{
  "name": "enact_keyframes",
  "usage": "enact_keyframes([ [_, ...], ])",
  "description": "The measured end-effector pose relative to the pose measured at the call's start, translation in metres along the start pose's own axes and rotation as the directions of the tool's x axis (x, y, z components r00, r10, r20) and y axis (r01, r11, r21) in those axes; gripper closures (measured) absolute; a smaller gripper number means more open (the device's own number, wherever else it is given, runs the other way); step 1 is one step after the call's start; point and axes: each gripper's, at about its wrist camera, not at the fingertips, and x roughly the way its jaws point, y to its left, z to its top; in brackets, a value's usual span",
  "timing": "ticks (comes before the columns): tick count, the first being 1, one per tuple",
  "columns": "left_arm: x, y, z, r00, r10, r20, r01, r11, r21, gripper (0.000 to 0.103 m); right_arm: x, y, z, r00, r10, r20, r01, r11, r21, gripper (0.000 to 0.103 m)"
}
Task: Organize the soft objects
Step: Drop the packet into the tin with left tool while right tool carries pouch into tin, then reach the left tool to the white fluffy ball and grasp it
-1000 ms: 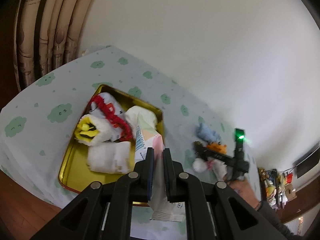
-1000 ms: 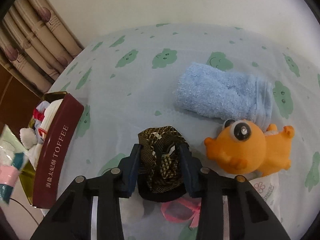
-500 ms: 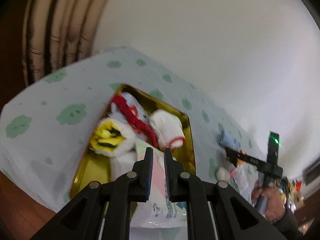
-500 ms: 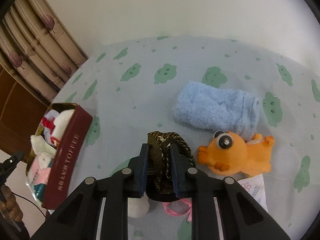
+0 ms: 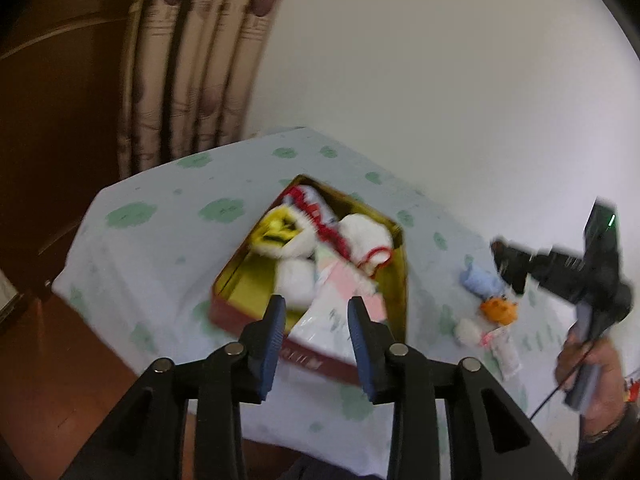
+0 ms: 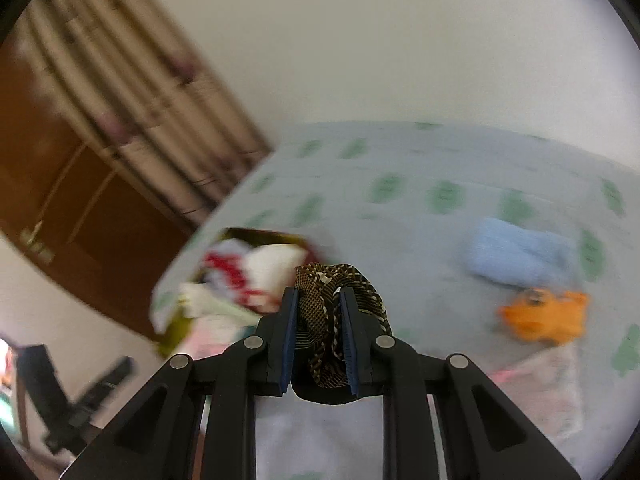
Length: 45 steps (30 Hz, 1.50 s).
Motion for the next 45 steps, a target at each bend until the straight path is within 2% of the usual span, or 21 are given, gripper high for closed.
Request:
enact_keyframes([
  [3,0.0,0.002,-0.012,0.997,0.083,-0.005,-0.083,0.996,0.042,0.07,0.023,0.044,-0.001,0.996,0.078,-0.047,-0.08,0.996,-0.037,0.084],
  [9,0.003,0.013,-0.019,0.986,0.164,0.011,-0.164,0.984,0.064,0.07,0.083,0.1,-0.008,0.987,0.096,-0.129,-0.107,0.991,-0.082,0.084],
  [11,0.003,0.018,-0.021,0.983,0.181,0.022,-0.182,0.981,0.063,0.07,0.101,0.107,-0.007,0.986,0.079,-0.144,-0.093,0.992,-0.088,0.084],
  [13,0.005,0.022,-0.021,0.979,0.205,0.017,-0.205,0.977,0.057,0.064,0.119,0.112,-0.005,0.985,0.062,-0.161,-0.077,0.993,-0.09,0.084],
  [15,0.007,0.025,-0.021,0.98,0.201,0.01,-0.201,0.978,0.048,0.062,0.132,0.114,-0.002,0.986,0.025,-0.166,-0.044,0.993,-0.11,0.083],
  [20,0.009,0.027,-0.02,0.972,0.234,0.017,-0.235,0.97,0.068,0.059,0.154,0.117,0.001,0.985,-0.015,-0.171,-0.008,0.991,-0.133,0.08],
  [22,0.009,0.029,-0.019,0.972,0.235,0.015,-0.236,0.97,0.062,0.056,0.16,0.116,0.001,0.985,-0.017,-0.174,-0.006,0.992,-0.13,0.08],
  [24,0.009,0.03,-0.019,0.973,0.231,0.011,-0.232,0.972,0.05,0.054,0.162,0.114,0.0,0.986,0.001,-0.167,-0.02,0.993,-0.113,0.074],
  [28,0.011,0.027,-0.02,0.972,0.236,-0.004,-0.235,0.97,0.062,0.054,0.147,0.113,0.001,0.993,0.053,-0.106,-0.064,0.993,-0.103,0.045],
  [31,0.012,0.021,-0.022,0.971,0.238,-0.001,-0.237,0.967,0.089,0.054,0.124,0.109,0.003,0.991,0.125,-0.048,-0.129,0.988,-0.08,0.039],
  [34,0.012,0.015,-0.024,0.967,0.253,0.002,-0.251,0.961,0.116,0.054,0.107,0.109,0.005,0.993,0.114,-0.026,-0.116,0.989,-0.087,0.035],
  [38,0.011,0.009,-0.027,0.964,0.266,0.01,-0.264,0.954,0.138,0.054,0.069,0.103,-0.004,0.986,0.163,0.037,-0.16,0.983,-0.088,0.034],
  [39,0.011,0.008,-0.028,0.963,0.27,0.013,-0.269,0.952,0.145,0.054,0.054,0.098,-0.012,0.986,0.154,0.067,-0.147,0.984,-0.099,0.032],
  [41,0.011,0.004,-0.03,0.959,0.282,0.021,-0.282,0.946,0.162,0.054,0.026,0.087,-0.029,0.988,0.078,0.134,-0.062,0.991,-0.122,0.028],
  [43,0.01,0.002,-0.032,0.957,0.287,0.027,-0.288,0.942,0.172,0.054,-0.004,0.066,-0.053,0.979,-0.033,0.201,0.061,0.989,-0.137,0.022],
  [44,0.01,0.001,-0.032,0.957,0.287,0.03,-0.288,0.941,0.177,0.054,-0.018,0.054,-0.065,0.969,-0.09,0.229,0.125,0.982,-0.14,0.015],
  [45,0.009,-0.001,-0.033,0.957,0.288,0.033,-0.289,0.94,0.182,0.053,-0.037,0.037,-0.082,0.946,-0.185,0.266,0.228,0.963,-0.142,0.009],
])
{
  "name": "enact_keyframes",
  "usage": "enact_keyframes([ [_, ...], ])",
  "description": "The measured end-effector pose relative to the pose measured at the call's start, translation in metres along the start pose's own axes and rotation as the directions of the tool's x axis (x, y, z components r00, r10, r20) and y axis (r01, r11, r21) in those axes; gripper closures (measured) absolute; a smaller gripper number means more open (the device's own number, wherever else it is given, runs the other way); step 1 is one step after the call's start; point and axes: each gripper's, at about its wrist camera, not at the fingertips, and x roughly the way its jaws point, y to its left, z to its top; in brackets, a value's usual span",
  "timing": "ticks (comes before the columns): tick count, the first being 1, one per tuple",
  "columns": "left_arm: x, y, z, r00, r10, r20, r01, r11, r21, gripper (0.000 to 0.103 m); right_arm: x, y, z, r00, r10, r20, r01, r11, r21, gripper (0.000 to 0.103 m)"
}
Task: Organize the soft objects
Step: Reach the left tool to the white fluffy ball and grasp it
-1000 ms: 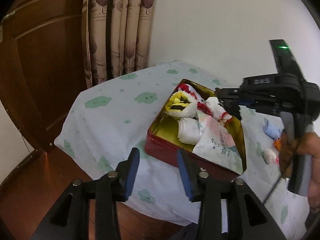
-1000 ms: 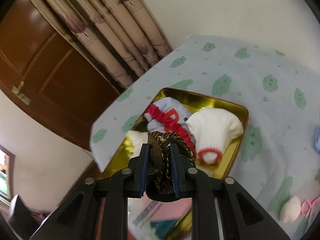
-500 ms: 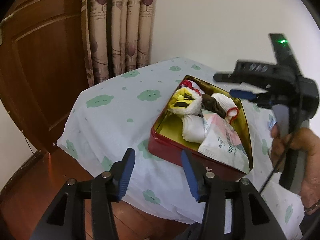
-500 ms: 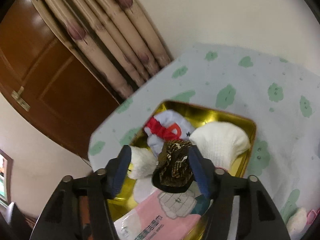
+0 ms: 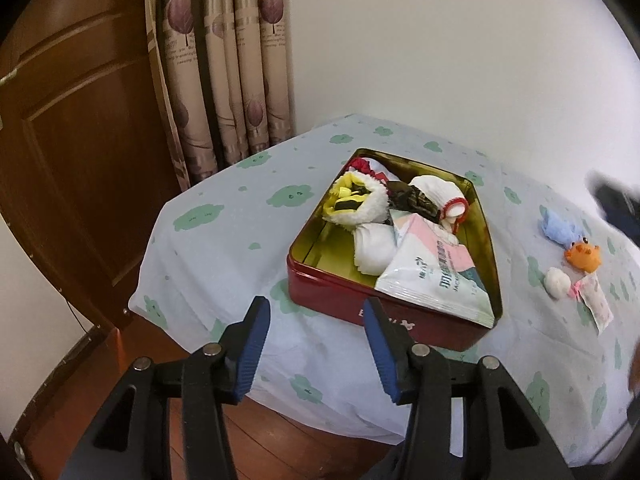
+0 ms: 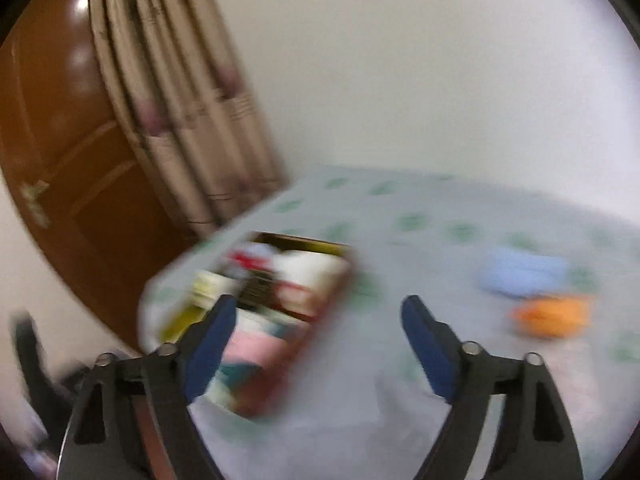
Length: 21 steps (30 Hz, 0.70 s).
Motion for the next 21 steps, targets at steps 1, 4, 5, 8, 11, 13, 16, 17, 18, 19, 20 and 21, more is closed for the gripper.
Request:
enact_keyframes([
  [1,-0.002,-0.002,-0.001,1.0,0.002,0.003,-0.002,1.0,0.007,0.053,-0.011,-0.012,-0.009,0.998,-0.063,0.01,0.063,0.998,-0.019,0.007],
  [4,-0.007,-0.012,-0.003,1.0,0.01,0.022,-0.011,0.999,0.04,0.053,-0.041,-0.067,-0.049,0.96,-0.28,-0.019,0.278,0.958,-0.064,0.005],
  [5,-0.009,-0.016,-0.004,0.999,0.018,0.029,-0.02,0.998,0.059,0.053,-0.05,-0.09,-0.065,0.935,-0.353,-0.037,0.35,0.934,-0.07,0.005],
  [8,-0.014,-0.031,-0.008,0.999,0.035,0.041,-0.039,0.993,0.111,0.053,-0.07,-0.143,-0.098,0.859,-0.506,-0.076,0.501,0.862,-0.078,0.005],
  [11,-0.019,-0.048,-0.011,0.998,0.046,0.051,-0.054,0.985,0.164,0.053,-0.088,-0.194,-0.123,0.795,-0.594,-0.125,0.594,0.803,-0.039,0.005],
  [13,-0.023,-0.059,-0.013,0.997,0.051,0.058,-0.061,0.979,0.193,0.052,-0.096,-0.222,-0.137,0.764,-0.626,-0.158,0.635,0.772,0.008,0.005],
  [16,-0.027,-0.075,-0.018,0.998,0.034,0.052,-0.045,0.973,0.226,0.048,-0.103,-0.252,-0.145,0.766,-0.606,-0.214,0.636,0.762,0.118,0.005],
  [17,-0.027,-0.079,-0.02,0.999,0.028,0.046,-0.038,0.972,0.233,0.047,-0.107,-0.258,-0.145,0.771,-0.601,-0.211,0.632,0.761,0.144,0.003],
  [18,-0.027,-0.085,-0.021,0.999,0.022,0.04,-0.031,0.97,0.242,0.047,-0.108,-0.263,-0.145,0.775,-0.595,-0.213,0.629,0.76,0.166,0.002],
  [19,-0.028,-0.091,-0.023,0.999,0.015,0.034,-0.023,0.967,0.253,0.047,-0.106,-0.268,-0.146,0.779,-0.584,-0.229,0.624,0.76,0.183,0.002],
  [20,-0.028,-0.098,-0.024,1.0,0.005,0.029,-0.013,0.964,0.267,0.047,-0.104,-0.273,-0.147,0.779,-0.578,-0.245,0.623,0.759,0.191,0.002],
  [21,-0.028,-0.105,-0.026,1.0,-0.002,0.026,-0.005,0.96,0.281,0.047,-0.103,-0.276,-0.148,0.775,-0.577,-0.256,0.627,0.754,0.197,0.002],
])
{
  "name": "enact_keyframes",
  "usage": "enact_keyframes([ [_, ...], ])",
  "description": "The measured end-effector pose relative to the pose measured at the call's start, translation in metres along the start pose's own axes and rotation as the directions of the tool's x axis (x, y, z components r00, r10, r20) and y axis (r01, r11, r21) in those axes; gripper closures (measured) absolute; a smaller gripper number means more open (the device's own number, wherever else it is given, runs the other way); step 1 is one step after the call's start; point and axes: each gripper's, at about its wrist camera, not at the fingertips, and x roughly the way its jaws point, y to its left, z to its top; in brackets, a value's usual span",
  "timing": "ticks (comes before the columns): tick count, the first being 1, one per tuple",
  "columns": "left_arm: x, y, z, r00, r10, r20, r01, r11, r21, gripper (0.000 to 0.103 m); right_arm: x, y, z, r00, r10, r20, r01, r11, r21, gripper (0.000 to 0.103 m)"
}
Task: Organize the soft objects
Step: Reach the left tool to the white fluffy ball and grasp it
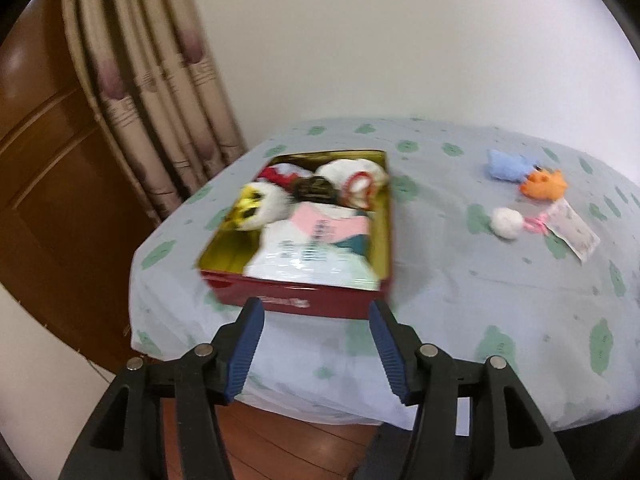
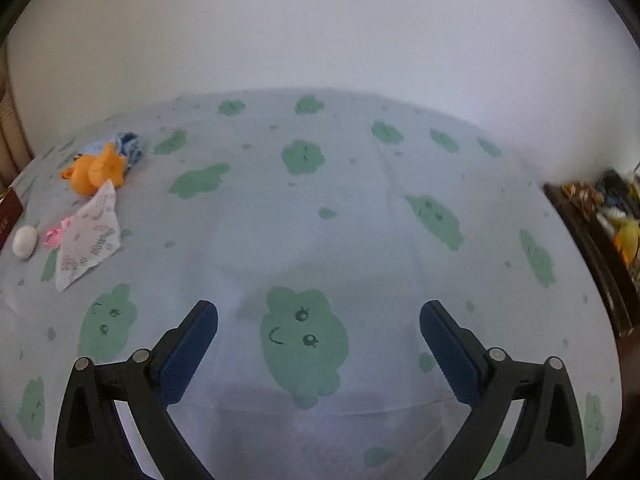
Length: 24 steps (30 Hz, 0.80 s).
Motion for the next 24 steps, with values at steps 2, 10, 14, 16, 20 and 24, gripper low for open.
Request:
enact_keyframes([
  [2,0.001,-0.016,0.002,1.0,-0.03,-0.009,0.03,0.999,0.027,0.047,-0.001,-0.001,-0.002,1.0,0.007,0.009,-0.007,1.0,0.005,0.002],
  [10,0.026,-0.073,0.02,0.927,-0.344,-0.148,0.351,0.936,0.021,0.047,-0.001,-0.001,-0.005,0.999,0.052,0.01,-0.053,0.999,0.013,0.001],
  [14,0.046,-0.096,0.035,0.895,-0.402,-0.192,0.415,0.909,0.029,0.047,0.0,0.001,-0.005,0.997,0.076,0.0,-0.076,0.997,0.004,0.001],
  [16,0.056,-0.103,0.045,0.878,-0.436,-0.197,0.447,0.894,0.015,0.047,0.001,0.002,-0.005,0.996,0.089,-0.002,-0.089,0.996,0.001,0.001],
  [20,0.073,-0.121,0.068,0.867,-0.459,-0.195,0.475,0.879,0.043,0.047,0.002,0.003,-0.005,0.993,0.115,-0.009,-0.115,0.993,-0.005,0.001],
  [24,0.089,-0.138,0.082,0.851,-0.482,-0.21,0.505,0.86,0.072,0.047,0.004,0.005,-0.004,0.992,0.126,-0.019,-0.126,0.992,-0.01,0.001],
])
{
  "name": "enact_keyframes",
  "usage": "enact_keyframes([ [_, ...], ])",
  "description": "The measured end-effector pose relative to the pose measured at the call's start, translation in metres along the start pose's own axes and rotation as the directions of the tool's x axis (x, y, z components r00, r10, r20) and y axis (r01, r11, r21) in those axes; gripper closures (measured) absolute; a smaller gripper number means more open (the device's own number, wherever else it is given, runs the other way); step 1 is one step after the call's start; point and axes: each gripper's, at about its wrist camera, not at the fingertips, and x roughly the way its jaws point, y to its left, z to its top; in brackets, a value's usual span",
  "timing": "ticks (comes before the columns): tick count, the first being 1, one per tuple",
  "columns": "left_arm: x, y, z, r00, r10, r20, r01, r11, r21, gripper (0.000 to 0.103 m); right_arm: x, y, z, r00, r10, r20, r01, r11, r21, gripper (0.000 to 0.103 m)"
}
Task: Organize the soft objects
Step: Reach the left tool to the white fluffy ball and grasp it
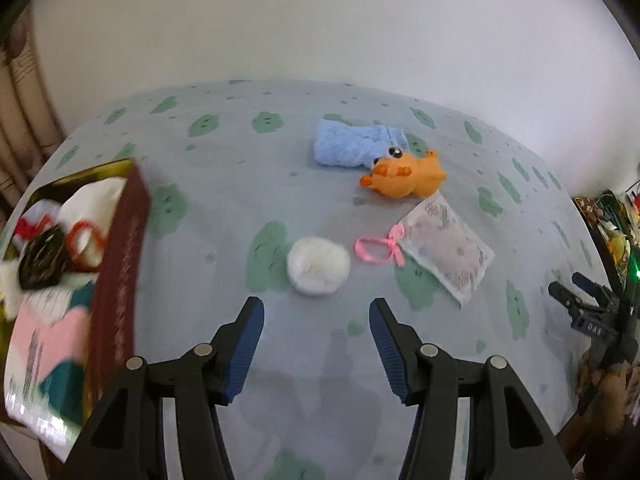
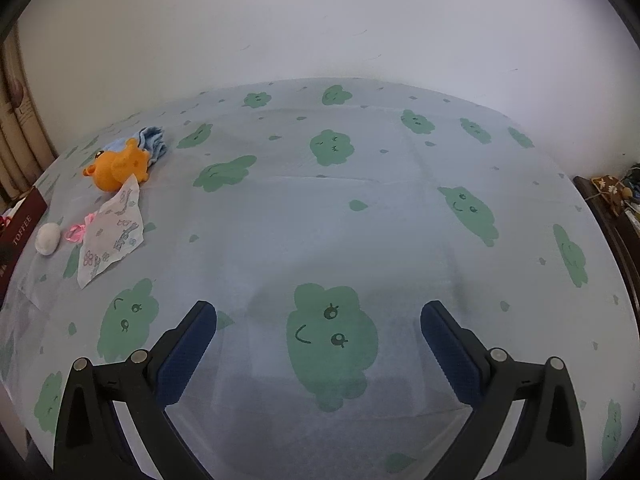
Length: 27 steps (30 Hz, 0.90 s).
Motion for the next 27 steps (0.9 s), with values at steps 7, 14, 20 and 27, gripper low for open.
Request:
enact_keyframes([
  [7,0.023,0.005,0.018,1.0,-0.002,-0.013,0.002,1.0,0.031,0.047,0.001,0.001,0.0,1.0,0.012,-0.006,-0.012,1.0,-0.001,0.001],
  [14,0.052,0.005,0.024,0.999,-0.003,-0.05,0.005,0.999,0.037,0.047,0.002,0.001,0.001,1.0,0.018,-0.008,-0.018,1.0,0.0,0.001],
  [20,0.064,0.005,0.021,0.998,-0.033,-0.06,0.034,0.999,0.007,0.078,0.002,-0.001,0.001,1.0,0.02,-0.007,-0.02,1.0,0.003,0.001],
  [27,0.014,-0.013,-0.007,0.992,-0.123,0.005,0.123,0.991,-0.043,0.079,0.003,-0.001,0.001,1.0,0.02,-0.007,-0.02,1.0,0.009,0.001],
])
